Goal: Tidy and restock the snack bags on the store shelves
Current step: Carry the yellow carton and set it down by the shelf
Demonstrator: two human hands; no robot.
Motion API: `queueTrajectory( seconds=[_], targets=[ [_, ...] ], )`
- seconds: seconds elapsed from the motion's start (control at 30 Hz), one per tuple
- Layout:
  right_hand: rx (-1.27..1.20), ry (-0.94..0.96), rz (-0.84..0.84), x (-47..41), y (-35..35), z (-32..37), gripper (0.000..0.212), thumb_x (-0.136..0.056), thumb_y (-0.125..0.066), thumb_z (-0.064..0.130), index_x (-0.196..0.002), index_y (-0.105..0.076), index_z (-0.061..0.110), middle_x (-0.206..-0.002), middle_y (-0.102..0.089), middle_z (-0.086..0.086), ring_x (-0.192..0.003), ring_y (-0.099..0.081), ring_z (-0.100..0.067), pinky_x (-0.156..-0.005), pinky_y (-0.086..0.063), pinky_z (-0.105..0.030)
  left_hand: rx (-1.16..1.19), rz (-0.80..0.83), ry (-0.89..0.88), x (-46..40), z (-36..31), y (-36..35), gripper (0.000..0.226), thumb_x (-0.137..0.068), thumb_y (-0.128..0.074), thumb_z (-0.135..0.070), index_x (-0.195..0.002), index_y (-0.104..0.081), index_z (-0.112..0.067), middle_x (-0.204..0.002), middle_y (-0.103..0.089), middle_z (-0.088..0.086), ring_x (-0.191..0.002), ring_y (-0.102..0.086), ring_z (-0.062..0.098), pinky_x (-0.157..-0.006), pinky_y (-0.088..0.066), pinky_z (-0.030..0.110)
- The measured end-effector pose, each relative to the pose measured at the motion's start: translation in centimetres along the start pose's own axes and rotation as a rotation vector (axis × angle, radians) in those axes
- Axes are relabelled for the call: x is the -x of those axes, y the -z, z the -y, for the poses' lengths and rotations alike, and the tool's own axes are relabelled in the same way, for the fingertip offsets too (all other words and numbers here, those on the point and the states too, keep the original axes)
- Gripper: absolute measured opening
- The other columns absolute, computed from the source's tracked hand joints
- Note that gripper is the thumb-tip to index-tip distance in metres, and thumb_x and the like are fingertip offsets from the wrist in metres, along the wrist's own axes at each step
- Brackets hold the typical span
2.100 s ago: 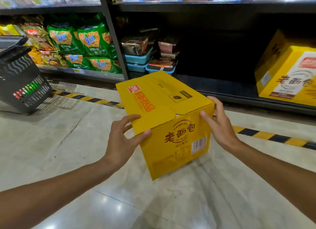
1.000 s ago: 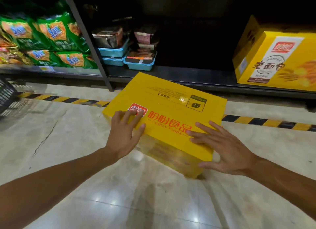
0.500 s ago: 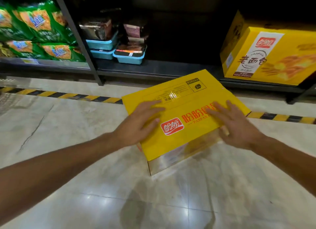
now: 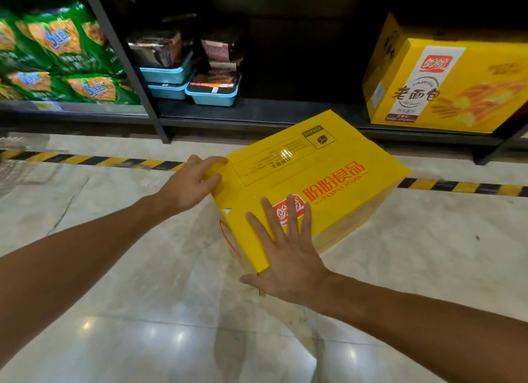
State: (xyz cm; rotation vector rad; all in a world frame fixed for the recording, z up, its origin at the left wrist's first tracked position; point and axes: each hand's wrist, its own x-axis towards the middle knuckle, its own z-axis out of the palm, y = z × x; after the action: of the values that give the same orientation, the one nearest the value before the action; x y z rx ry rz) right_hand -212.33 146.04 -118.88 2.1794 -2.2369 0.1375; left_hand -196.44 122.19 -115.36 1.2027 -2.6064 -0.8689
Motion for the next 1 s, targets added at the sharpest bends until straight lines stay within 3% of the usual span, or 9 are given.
queueTrajectory(
  seconds=[0.1, 0.2, 0.37, 0.53, 0.63, 0.7, 0.77, 0.87, 1.0],
  targets=[
    [0.022, 0.142, -0.046, 1.2, 0.0, -2.1, 0.105, -0.073, -0.053, 0.075, -0.162, -0.029, 0.025, -0.172, -0.013, -0.014, -0.152, -0.006, -0.058, -0.114, -0.015, -0.078, 0.040, 0.036, -0.068, 2.1, 1.4, 0.3, 0.062, -0.089, -0.039, -0.048, -0.150, -0.035, -0.048, -0.122, -0.045, 0.007, -0.110, -0.049, 0.025, -0.095, -0.044, 0.041],
    [-0.063, 0.281, -0.127, 2.7, 1.0, -6.5, 0.098, -0.075, -0.065, 0.069, -0.159, -0.038, 0.026, -0.171, -0.021, -0.003, -0.157, -0.012, -0.042, -0.120, -0.013, -0.071, 0.029, 0.115, -0.143, 4.0, 2.0, -0.8, 0.074, -0.088, -0.057, -0.040, -0.154, -0.026, -0.050, -0.121, -0.039, 0.002, -0.108, -0.044, 0.018, -0.090, -0.043, 0.035],
    [-0.246, 0.071, -0.209, 6.3, 1.1, -11.1, 0.098, -0.078, -0.068, 0.076, -0.155, -0.043, 0.023, -0.169, -0.028, 0.000, -0.159, -0.011, -0.035, -0.119, -0.020, -0.072, 0.072, 0.291, -0.230, 3.3, 0.2, -2.6, 0.109, -0.083, -0.084, -0.035, -0.159, -0.009, -0.053, -0.154, -0.041, -0.011, -0.127, -0.050, 0.010, -0.102, -0.048, 0.030],
    [-0.326, 0.094, -0.283, 7.9, 2.4, -14.4, 0.076, -0.090, -0.061, 0.068, -0.147, -0.053, 0.018, -0.162, -0.042, -0.005, -0.155, -0.028, -0.031, -0.116, -0.038, -0.044, 0.232, 0.189, -0.234, 3.6, -2.6, -3.9, 0.099, -0.083, -0.082, -0.032, -0.159, -0.021, -0.047, -0.142, -0.055, -0.013, -0.115, -0.065, 0.005, -0.093, -0.059, 0.030],
    [-0.380, 0.101, -0.320, 8.3, 3.5, -15.8, 0.067, -0.093, -0.064, 0.056, -0.145, -0.056, 0.015, -0.158, -0.047, -0.007, -0.153, -0.034, -0.029, -0.119, -0.039, -0.048, 0.299, 0.136, -0.253, 3.8, -4.1, -3.9, 0.093, -0.081, -0.081, -0.035, -0.158, -0.029, -0.043, -0.137, -0.060, -0.008, -0.109, -0.064, -0.006, -0.090, -0.058, 0.020],
    [-0.452, 0.081, -0.346, 7.9, 4.7, -16.7, 0.062, -0.093, -0.070, 0.043, -0.144, -0.057, 0.011, -0.156, -0.049, -0.007, -0.151, -0.039, -0.027, -0.119, -0.039, -0.055, 0.317, 0.070, -0.266, 3.7, -5.6, -3.2, 0.089, -0.079, -0.080, -0.040, -0.156, -0.035, -0.043, -0.141, -0.058, -0.008, -0.112, -0.065, 0.001, -0.089, -0.058, 0.020],
    [-0.572, 0.012, -0.395, 7.2, 6.2, -17.4, 0.055, -0.094, -0.073, 0.030, -0.142, -0.059, 0.009, -0.153, -0.053, -0.006, -0.148, -0.043, -0.024, -0.118, -0.040, -0.054, 0.347, -0.004, -0.283, 3.2, -7.1, -1.8, 0.084, -0.077, -0.079, -0.042, -0.153, -0.042, -0.042, -0.141, -0.057, -0.009, -0.117, -0.064, 0.011, -0.092, -0.060, 0.029],
    [-0.782, -0.206, -0.579, 4.5, 9.3, -18.1, 0.050, -0.092, -0.071, 0.024, -0.140, -0.063, 0.011, -0.147, -0.058, 0.004, -0.140, -0.051, -0.009, -0.113, -0.047, -0.031, 0.444, -0.144, -0.261, 1.5, -9.6, 0.3, 0.072, -0.081, -0.077, -0.041, -0.148, -0.050, -0.037, -0.134, -0.064, -0.007, -0.115, -0.067, 0.013, -0.088, -0.063, 0.038],
    [-0.944, -0.390, -0.730, -0.4, 12.3, -19.9, 0.047, -0.102, -0.063, 0.023, -0.146, -0.055, 0.011, -0.143, -0.060, 0.001, -0.133, -0.055, -0.001, -0.111, -0.048, -0.027, 0.570, -0.298, -0.190, -1.3, -12.9, 1.0, 0.059, -0.091, -0.074, -0.038, -0.144, -0.051, -0.037, -0.113, -0.075, -0.010, -0.103, -0.072, 0.003, -0.085, -0.062, 0.029]
  ],
)
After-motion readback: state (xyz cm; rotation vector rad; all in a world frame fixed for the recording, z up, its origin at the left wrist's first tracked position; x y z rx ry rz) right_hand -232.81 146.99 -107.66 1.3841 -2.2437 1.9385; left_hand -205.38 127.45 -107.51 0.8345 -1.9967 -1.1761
